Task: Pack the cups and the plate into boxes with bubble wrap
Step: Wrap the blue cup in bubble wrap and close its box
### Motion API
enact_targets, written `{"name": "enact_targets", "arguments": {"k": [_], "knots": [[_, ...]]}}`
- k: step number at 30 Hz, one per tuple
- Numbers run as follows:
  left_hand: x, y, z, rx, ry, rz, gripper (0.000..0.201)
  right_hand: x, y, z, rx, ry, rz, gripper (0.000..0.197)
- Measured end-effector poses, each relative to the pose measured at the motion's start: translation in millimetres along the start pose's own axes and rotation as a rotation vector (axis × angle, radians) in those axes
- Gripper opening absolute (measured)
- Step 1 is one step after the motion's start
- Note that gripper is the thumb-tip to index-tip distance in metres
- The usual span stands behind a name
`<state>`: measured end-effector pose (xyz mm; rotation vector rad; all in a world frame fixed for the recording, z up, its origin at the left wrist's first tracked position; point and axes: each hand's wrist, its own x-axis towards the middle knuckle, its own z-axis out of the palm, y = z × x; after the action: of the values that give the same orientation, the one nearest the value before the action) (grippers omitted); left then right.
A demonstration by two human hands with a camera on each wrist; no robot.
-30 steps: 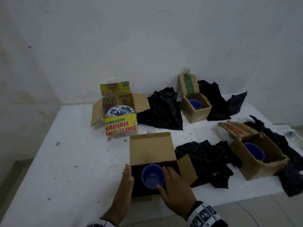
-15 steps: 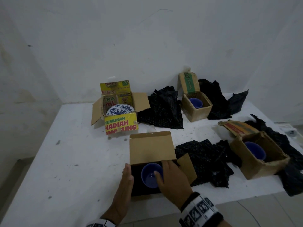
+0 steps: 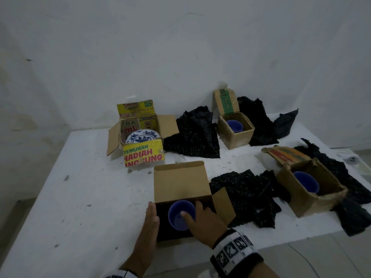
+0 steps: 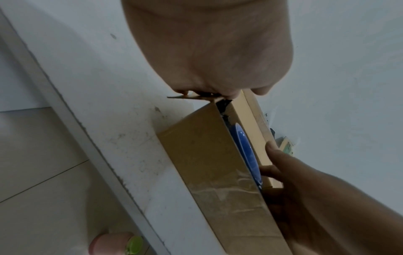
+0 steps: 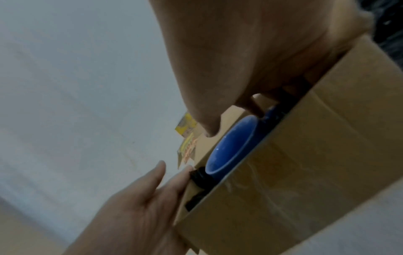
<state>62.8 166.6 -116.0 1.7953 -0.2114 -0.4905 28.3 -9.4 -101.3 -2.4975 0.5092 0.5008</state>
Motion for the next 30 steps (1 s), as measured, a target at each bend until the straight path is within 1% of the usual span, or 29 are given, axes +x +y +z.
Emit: {"name": "enact_targets", "arguments": {"k": [2, 3, 4, 5, 6, 8, 9, 10, 11, 12, 13, 14, 15, 16, 18, 21, 22, 23, 25, 28, 30], "knots": [[-3.6, 4.0, 0.0, 0.009, -0.032, -0.024, 0.095, -9.2, -4.4, -2.6, -0.139, 0.089, -0.055, 0.069], [-3.5, 2.8, 0.2, 0.007, -0.035, -0.037, 0.094, -13.6, -5.4, -2.0, -0.191, 0.128, -0.085, 0.067], [-2.7, 2.5, 0.8, -0.007, -0.034, -0.033, 0.106, -17.1, -5.7, -0.3, -0.212, 0.159, -0.112, 0.066], [-2.8, 2.9, 1.3, -0.013, -0.018, -0.057, 0.117, -19.1, -5.2, 1.1, -0.219, 0.177, -0.139, 0.068], [0.2, 1.0, 1.5, -0.017, -0.009, -0.055, 0.117, -18.7, -4.5, 2.7, -0.227, 0.183, -0.166, 0.072], [-0.1, 5.3, 1.9, -0.038, -0.014, -0.069, 0.093, -14.9, -0.4, 5.2, -0.203, 0.144, -0.186, 0.081], [0.6, 2.3, 0.8, -0.061, -0.011, -0.076, 0.095, -11.7, 2.5, 6.2, -0.172, 0.128, -0.183, 0.087], [2.3, -3.8, -0.3, -0.077, -0.004, -0.077, 0.107, -8.3, 5.5, 6.7, -0.142, 0.130, -0.175, 0.091], [2.7, -6.1, -0.7, -0.073, 0.004, -0.081, 0.116, -4.4, 8.0, 7.8, -0.112, 0.146, -0.168, 0.089], [4.2, -7.3, -1.0, -0.072, 0.013, -0.083, 0.112, -0.6, 9.2, 8.3, -0.087, 0.167, -0.169, 0.081], [4.8, -5.4, 0.0, -0.081, 0.014, -0.075, 0.095, 2.8, 9.4, 8.6, -0.069, 0.176, -0.170, 0.071], [4.4, -3.2, 1.4, -0.080, 0.018, -0.071, 0.074, 5.3, 9.2, 8.3, -0.060, 0.171, -0.172, 0.066], [3.9, -2.5, 3.2, -0.061, 0.032, -0.063, 0.060, 6.6, 9.0, 8.0, -0.054, 0.160, -0.175, 0.063], [4.9, -3.7, 4.9, -0.034, 0.050, -0.049, 0.054, 7.6, 9.0, 7.5, -0.054, 0.151, -0.182, 0.062], [7.4, -5.5, 8.7, 0.095, 0.101, -0.046, 0.052, 4.1, 9.2, 3.3, -0.051, 0.167, -0.223, 0.058], [13.2, -7.9, 19.2, 0.481, 0.287, -0.053, 0.065, -8.6, 12.8, -11.2, 0.011, 0.212, -0.355, 0.046], [15.1, -3.8, 24.3, 0.568, 0.351, -0.037, 0.070, -13.9, 15.3, -19.0, 0.042, 0.225, -0.408, 0.041], [16.3, 4.3, 30.9, 0.612, 0.395, 0.009, 0.074, -19.7, 17.9, -28.5, 0.070, 0.239, -0.458, 0.038], [18.9, 22.6, 46.1, 0.566, 0.414, 0.122, 0.075, -28.1, 26.8, -47.9, 0.123, 0.266, -0.539, 0.037], [26.7, 55.3, 76.9, 0.485, 0.364, 0.305, 0.064, -31.3, 49.0, -78.8, 0.226, 0.314, -0.589, 0.036], [33.4, 76.9, 100.7, 0.452, 0.297, 0.446, 0.054, -24.8, 69.0, -99.8, 0.279, 0.391, -0.578, 0.028]]}}
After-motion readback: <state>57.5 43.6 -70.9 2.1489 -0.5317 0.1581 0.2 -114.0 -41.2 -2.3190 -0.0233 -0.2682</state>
